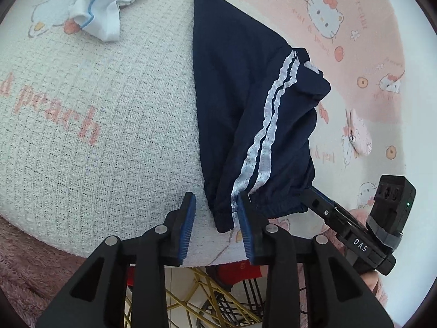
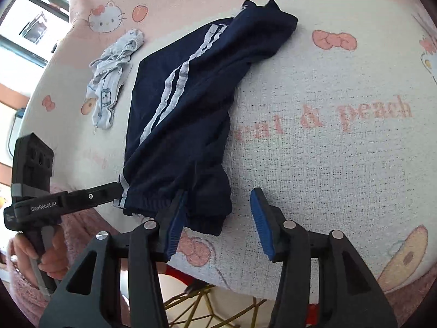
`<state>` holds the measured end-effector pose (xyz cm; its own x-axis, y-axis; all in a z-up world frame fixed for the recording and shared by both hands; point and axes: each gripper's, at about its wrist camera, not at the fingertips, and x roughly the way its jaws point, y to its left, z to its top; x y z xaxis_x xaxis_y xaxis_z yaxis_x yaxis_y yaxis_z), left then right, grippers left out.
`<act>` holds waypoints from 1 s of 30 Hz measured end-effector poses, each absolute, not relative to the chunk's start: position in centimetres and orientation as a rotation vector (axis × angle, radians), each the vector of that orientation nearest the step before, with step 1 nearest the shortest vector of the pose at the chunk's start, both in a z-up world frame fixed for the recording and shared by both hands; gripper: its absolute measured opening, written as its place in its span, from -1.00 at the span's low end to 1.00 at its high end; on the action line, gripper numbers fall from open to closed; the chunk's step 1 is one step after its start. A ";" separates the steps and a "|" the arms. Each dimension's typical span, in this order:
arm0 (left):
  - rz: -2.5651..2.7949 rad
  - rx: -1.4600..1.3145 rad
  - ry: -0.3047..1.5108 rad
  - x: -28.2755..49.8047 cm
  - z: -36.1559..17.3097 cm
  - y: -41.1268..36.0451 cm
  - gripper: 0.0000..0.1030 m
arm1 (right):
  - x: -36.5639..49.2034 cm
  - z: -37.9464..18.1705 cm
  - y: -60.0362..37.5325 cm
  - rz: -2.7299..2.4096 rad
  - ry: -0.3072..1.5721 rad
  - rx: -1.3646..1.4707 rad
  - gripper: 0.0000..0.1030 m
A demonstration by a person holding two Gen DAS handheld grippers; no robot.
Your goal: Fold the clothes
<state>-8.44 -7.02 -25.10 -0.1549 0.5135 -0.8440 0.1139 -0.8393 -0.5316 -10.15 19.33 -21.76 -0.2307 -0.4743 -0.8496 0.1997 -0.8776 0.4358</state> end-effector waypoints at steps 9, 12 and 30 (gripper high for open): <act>2.036 -1.832 -0.721 -7.8 -25.1 -7.2 -0.47 | -8.8 -23.0 21.3 -1.971 -0.648 1.664 -0.68; 2.005 -1.844 -0.697 -7.3 -25.1 -6.7 -0.50 | -8.0 -24.4 23.5 -1.861 -0.901 1.708 -0.68; 2.155 -1.574 -0.288 -17.2 -17.6 -2.3 -0.36 | -13.9 -16.5 25.2 -2.255 -0.591 1.594 -0.22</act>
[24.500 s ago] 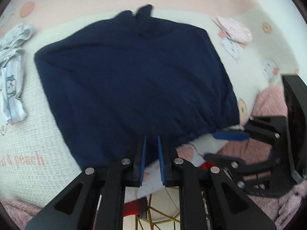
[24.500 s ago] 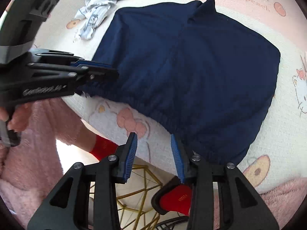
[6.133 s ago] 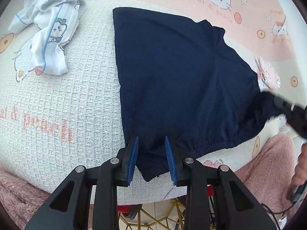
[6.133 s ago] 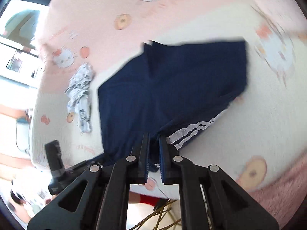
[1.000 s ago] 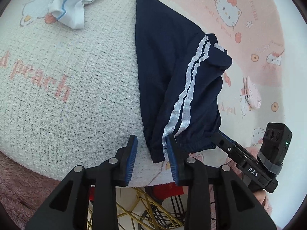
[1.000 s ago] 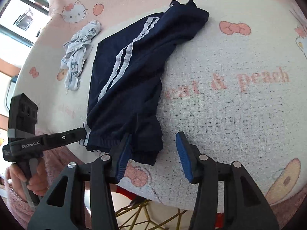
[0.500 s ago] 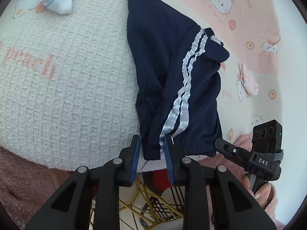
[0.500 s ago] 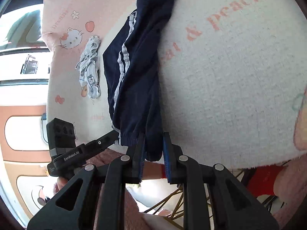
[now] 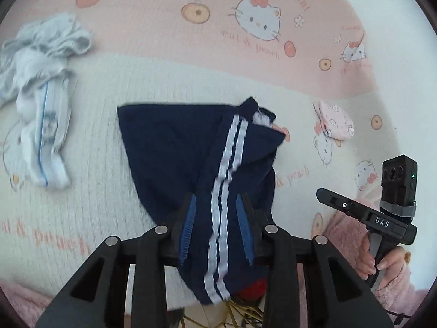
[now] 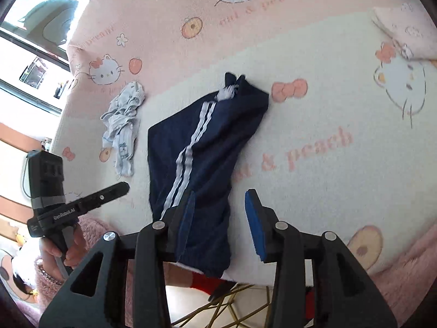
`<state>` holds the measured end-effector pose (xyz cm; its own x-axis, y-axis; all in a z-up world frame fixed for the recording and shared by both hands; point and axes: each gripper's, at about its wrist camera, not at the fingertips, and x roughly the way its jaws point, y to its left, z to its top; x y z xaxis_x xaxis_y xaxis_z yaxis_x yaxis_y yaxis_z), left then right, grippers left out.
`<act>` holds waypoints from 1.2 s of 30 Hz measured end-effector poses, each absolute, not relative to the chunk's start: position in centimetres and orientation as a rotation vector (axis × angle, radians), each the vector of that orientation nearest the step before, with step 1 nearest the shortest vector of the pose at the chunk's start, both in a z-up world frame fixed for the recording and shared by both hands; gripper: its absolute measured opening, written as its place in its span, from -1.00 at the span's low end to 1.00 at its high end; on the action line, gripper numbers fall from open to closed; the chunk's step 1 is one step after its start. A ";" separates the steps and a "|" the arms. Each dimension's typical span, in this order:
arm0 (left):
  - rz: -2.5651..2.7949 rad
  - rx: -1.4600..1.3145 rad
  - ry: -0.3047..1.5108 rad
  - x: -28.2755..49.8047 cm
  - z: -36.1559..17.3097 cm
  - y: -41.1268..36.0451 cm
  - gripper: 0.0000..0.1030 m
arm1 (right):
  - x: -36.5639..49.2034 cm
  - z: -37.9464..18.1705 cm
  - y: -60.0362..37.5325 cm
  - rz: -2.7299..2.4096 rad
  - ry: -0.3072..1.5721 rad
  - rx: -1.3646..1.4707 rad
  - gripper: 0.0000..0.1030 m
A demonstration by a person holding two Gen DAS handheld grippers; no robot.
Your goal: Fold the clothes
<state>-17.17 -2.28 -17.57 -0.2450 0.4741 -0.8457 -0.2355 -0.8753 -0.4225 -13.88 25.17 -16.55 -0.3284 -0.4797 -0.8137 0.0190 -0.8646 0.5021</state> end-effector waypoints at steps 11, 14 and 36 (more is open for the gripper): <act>2.038 -1.627 -0.066 -26.5 -23.6 5.7 -0.36 | -19.9 -20.2 26.0 -2.254 -0.501 1.706 -0.22; 2.058 -1.607 -0.059 -26.6 -23.9 6.1 -0.36 | -20.6 -21.3 26.2 -2.248 -0.493 1.742 -0.22; 2.350 -1.659 -0.202 -25.5 -21.0 -11.0 -0.89 | -26.3 -18.2 22.7 -2.353 -0.212 1.602 -0.22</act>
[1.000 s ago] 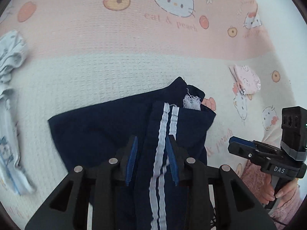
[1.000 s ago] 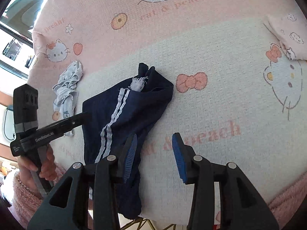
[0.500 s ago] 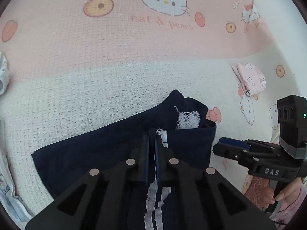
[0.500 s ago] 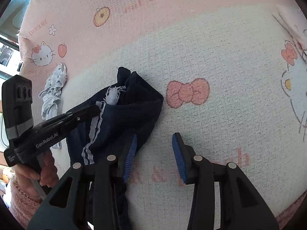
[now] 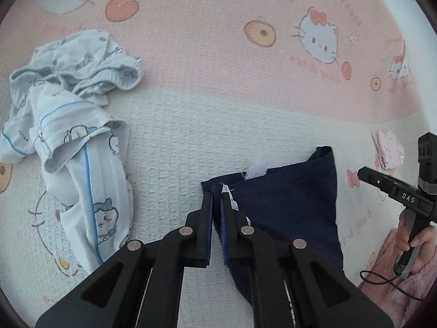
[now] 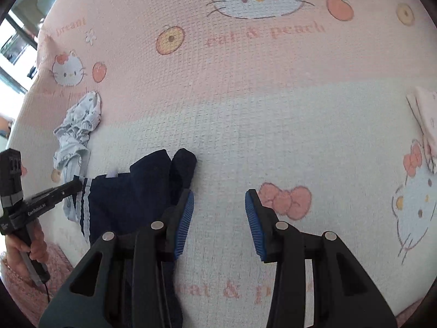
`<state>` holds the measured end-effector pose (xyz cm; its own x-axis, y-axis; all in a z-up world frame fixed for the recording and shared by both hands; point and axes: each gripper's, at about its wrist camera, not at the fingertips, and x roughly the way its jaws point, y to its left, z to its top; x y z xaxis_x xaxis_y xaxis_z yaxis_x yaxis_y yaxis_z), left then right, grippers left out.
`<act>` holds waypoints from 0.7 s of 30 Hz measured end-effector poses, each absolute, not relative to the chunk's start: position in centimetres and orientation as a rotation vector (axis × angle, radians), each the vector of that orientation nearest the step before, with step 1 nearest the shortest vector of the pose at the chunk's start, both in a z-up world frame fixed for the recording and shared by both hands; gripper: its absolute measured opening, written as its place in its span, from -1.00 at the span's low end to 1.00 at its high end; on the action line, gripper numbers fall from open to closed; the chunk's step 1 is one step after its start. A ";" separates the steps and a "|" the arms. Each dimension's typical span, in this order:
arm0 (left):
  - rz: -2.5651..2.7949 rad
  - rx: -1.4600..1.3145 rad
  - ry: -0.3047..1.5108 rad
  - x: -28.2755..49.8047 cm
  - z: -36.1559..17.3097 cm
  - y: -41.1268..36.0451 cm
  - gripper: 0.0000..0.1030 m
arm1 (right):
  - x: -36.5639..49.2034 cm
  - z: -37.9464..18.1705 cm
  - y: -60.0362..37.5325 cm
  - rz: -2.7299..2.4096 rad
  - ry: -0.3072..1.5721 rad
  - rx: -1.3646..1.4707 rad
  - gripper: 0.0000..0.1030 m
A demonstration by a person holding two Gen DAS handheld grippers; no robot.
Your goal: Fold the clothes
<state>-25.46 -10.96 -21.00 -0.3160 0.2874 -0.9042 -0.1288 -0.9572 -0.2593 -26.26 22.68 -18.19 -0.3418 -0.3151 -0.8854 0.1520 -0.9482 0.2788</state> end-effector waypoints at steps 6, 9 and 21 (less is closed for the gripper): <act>2.367 -1.656 -0.174 -25.5 -21.9 -10.5 -0.89 | -28.9 -20.1 17.3 -2.299 0.174 1.579 -0.22; 2.361 -1.653 -0.176 -25.3 -22.0 -10.4 -0.89 | -29.0 -21.0 15.2 -2.200 0.204 1.564 -0.22; 2.371 -1.660 -0.137 -25.5 -22.7 -9.7 -0.89 | -28.6 -21.9 16.1 -2.198 0.425 1.647 -0.11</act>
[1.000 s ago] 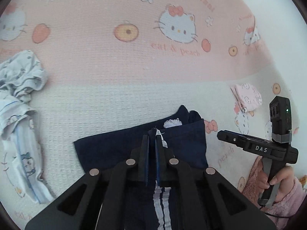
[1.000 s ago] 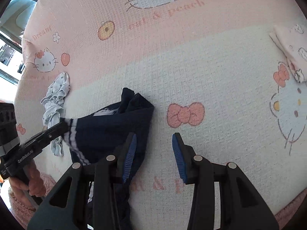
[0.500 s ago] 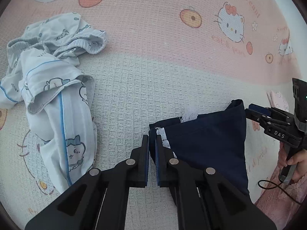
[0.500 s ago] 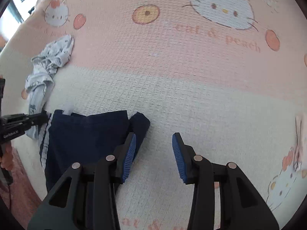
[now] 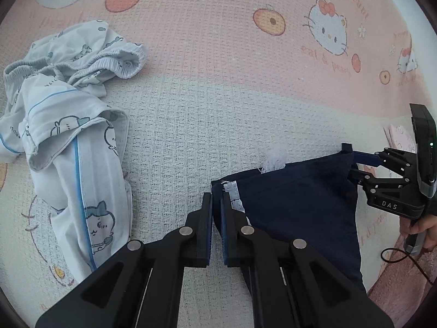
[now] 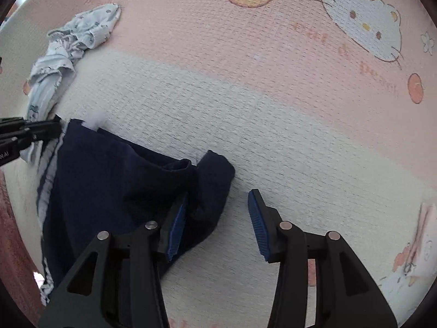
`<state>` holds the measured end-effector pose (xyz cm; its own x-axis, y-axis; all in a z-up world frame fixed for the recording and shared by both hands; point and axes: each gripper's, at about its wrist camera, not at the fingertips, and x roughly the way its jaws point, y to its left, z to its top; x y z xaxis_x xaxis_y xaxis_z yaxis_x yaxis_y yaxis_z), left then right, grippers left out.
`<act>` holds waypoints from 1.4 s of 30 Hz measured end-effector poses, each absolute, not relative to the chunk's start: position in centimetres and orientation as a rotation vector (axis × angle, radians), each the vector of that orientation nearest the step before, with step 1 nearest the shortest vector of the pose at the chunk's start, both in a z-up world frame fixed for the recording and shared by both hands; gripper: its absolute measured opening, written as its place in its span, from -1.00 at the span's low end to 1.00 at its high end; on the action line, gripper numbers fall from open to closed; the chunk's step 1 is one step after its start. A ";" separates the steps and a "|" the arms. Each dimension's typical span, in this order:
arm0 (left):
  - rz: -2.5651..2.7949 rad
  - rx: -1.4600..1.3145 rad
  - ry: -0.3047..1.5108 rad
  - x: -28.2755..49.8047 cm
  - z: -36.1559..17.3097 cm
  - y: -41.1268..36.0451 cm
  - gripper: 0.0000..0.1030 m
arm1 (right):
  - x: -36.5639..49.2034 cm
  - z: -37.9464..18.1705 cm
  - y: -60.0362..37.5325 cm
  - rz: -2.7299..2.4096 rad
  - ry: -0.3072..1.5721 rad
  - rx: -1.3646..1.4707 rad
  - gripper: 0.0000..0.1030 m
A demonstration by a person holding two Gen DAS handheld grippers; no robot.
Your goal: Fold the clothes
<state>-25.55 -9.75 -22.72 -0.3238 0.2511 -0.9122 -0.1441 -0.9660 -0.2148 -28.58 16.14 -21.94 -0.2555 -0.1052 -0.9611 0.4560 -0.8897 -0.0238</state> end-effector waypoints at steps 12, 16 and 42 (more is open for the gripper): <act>2.367 -1.623 -0.210 -25.9 -22.8 -9.4 -0.87 | -28.5 -19.1 23.2 -2.396 -0.012 1.609 -0.01; 2.367 -1.625 -0.283 -26.1 -22.7 -10.3 -0.80 | -28.3 -20.9 20.2 -2.291 0.053 1.647 -0.01; 2.258 -1.664 -0.130 -30.3 -23.3 -5.6 -0.72 | -29.9 -22.2 24.6 -2.373 -0.042 1.706 -0.61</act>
<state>-30.32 -5.59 -23.28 -0.2617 0.3168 -0.9117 -0.2104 -0.9406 -0.2665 -29.85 24.57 -22.23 -0.3031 -0.1930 -0.9332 0.1597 -0.9757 0.1499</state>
